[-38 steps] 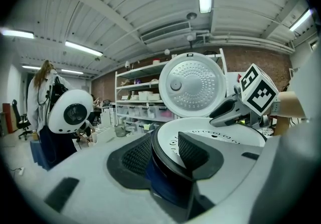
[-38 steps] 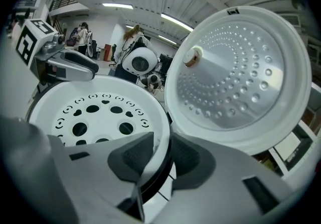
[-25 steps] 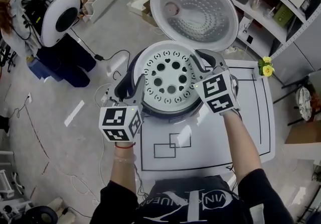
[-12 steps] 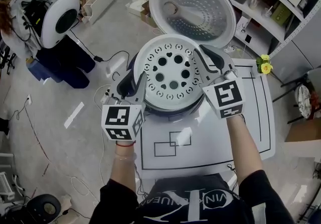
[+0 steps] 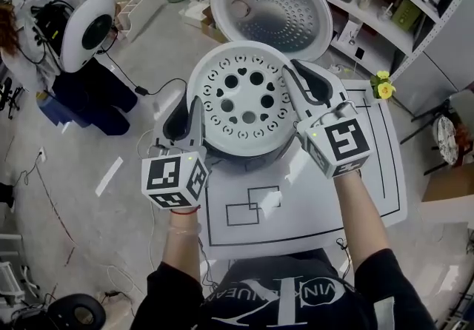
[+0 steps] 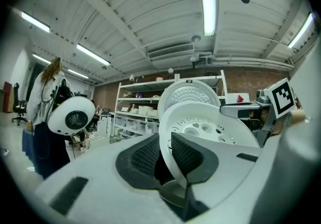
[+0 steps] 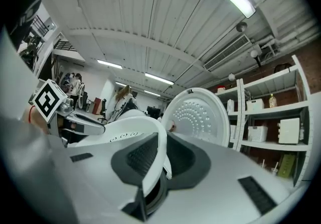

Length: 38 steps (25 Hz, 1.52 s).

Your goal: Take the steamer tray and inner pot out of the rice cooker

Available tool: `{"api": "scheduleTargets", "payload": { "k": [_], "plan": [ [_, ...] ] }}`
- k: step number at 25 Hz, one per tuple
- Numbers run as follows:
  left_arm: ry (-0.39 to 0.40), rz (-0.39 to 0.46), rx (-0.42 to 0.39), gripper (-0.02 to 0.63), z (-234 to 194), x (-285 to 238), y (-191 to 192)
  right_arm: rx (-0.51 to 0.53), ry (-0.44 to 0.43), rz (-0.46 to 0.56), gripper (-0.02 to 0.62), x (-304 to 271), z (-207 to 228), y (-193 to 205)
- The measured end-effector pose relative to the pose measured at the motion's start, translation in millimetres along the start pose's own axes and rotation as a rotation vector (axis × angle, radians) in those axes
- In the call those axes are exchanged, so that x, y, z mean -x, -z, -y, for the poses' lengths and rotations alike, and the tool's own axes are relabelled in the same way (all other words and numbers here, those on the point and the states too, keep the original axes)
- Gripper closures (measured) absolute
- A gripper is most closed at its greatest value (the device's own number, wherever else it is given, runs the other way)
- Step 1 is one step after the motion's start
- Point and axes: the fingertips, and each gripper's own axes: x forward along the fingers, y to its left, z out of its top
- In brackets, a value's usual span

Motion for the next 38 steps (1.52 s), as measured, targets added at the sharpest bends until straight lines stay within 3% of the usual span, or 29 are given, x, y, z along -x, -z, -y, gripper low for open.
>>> {"api": "scheduleTargets", "payload": {
  "k": [6, 16, 30, 38],
  "plan": [
    [-0.023, 0.055, 0.007, 0.543, 10.2, 12.7, -24.8, -0.01, 0.01, 0.066, 0.546, 20.7, 1.7, -24.4],
    [-0.002, 0.111, -0.001, 0.548, 78.1, 17.9, -47.1, -0.032, 0.046, 0.145, 0.548, 85.2, 42.6, -38.3],
    [0.199, 0.043, 0.0, 0.551, 231.3, -25.3, -21.3, -0.083, 0.234, 0.053, 0.548, 200.8, 148.7, 22.2],
    [0.287, -0.028, 0.017, 0.557, 290.2, -56.5, 18.2, -0.155, 0.345, -0.063, 0.548, 240.9, 190.8, 91.3]
  ]
}}
